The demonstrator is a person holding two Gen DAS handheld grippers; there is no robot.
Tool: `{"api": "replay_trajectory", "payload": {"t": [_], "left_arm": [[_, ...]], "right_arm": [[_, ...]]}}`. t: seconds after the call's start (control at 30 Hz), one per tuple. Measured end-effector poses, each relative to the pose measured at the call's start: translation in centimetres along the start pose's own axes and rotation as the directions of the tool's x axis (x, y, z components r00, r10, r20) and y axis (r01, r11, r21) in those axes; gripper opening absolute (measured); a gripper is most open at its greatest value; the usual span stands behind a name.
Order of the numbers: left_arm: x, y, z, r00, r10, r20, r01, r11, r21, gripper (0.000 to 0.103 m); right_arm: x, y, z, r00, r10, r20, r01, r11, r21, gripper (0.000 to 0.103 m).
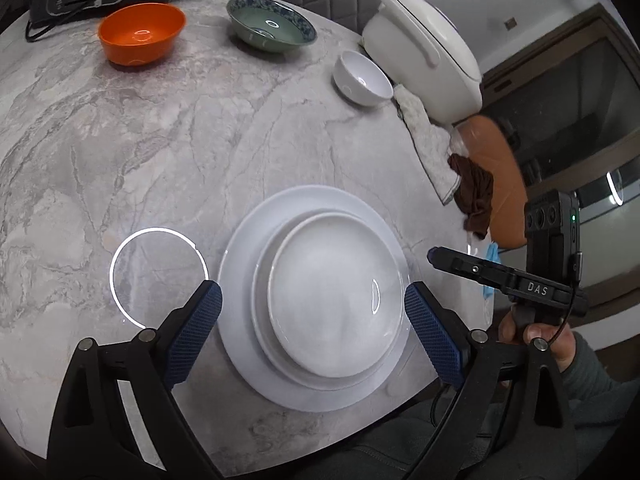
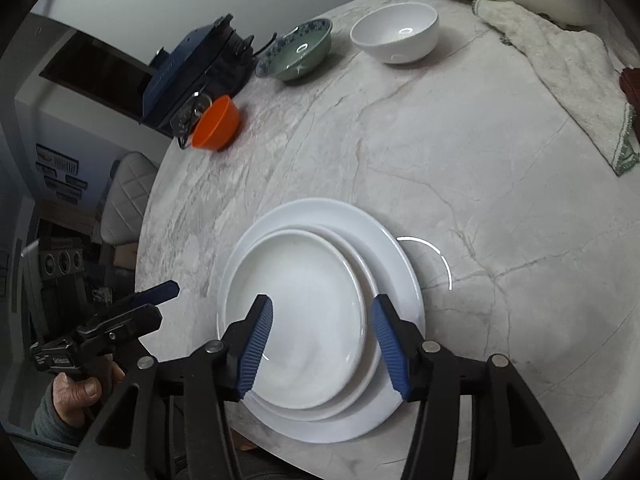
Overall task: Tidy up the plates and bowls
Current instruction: 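Move both tools to the blue-and-green patterned bowl, then close both tools on the patterned bowl rim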
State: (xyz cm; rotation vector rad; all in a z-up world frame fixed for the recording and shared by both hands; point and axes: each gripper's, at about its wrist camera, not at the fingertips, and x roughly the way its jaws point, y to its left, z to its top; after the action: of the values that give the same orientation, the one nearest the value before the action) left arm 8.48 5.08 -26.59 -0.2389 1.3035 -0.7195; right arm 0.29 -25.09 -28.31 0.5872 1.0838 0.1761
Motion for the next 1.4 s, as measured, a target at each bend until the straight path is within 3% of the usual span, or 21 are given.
{"api": "replay_trajectory", "payload": {"t": [0.07,0.2,0.33,0.6,0.73,0.9,1.03,1.27,1.33,1.4], "left_arm": [[-0.7,1.5,0.8,1.000,-0.007,0.013,0.007,0.998,-0.059,0.093],[-1.8,3.8,2.6,0.998,0.063,0.012,-0.061,0.990,-0.131,0.093],[-3.2,3.4,6.4,0.993,0.111,0.032,-0.107,0.988,-0.115,0.093],[-4.4,2.2,20.9,0.991,0.128,0.050,-0.129,0.991,0.029,0.093],[-1.7,2.5,28.4,0.986,0.167,0.029,-0.169,0.980,0.106,0.093],[3.6,5.1,35.5,0.983,0.182,-0.019,-0.180,0.980,0.088,0.093],[7.8,7.4,37.9,0.982,0.172,-0.076,-0.169,0.985,0.046,0.093],[12.5,8.6,38.1,0.975,0.175,-0.135,-0.167,0.984,0.065,0.091],[13.4,8.8,38.2,0.975,0.175,-0.134,-0.168,0.984,0.064,0.086],[14.0,8.9,38.4,0.975,0.174,-0.140,-0.166,0.984,0.070,0.072]], "right_arm": [[-1.2,-0.3,0.6,0.999,0.022,0.035,-0.023,0.999,0.024,0.058],[-2.5,-0.9,3.1,0.995,0.058,0.080,-0.061,0.998,0.025,0.058],[-3.2,-1.2,7.1,0.985,0.129,0.110,-0.134,0.990,0.038,0.059],[-4.7,1.3,18.1,0.975,0.168,0.145,-0.172,0.985,0.018,0.060],[-4.1,3.0,23.6,0.981,0.110,0.158,-0.112,0.994,0.003,0.060],[1.0,3.6,29.4,0.989,0.093,0.116,-0.100,0.994,0.053,0.060],[5.9,3.7,32.3,0.999,0.039,0.033,-0.041,0.997,0.062,0.051],[10.7,2.4,34.5,0.998,-0.044,-0.048,0.047,0.995,0.085,0.051],[11.6,2.2,34.8,0.997,-0.051,-0.063,0.056,0.995,0.077,0.051],[12.5,2.1,35.0,0.994,-0.070,-0.082,0.076,0.995,0.068,0.051]]}}
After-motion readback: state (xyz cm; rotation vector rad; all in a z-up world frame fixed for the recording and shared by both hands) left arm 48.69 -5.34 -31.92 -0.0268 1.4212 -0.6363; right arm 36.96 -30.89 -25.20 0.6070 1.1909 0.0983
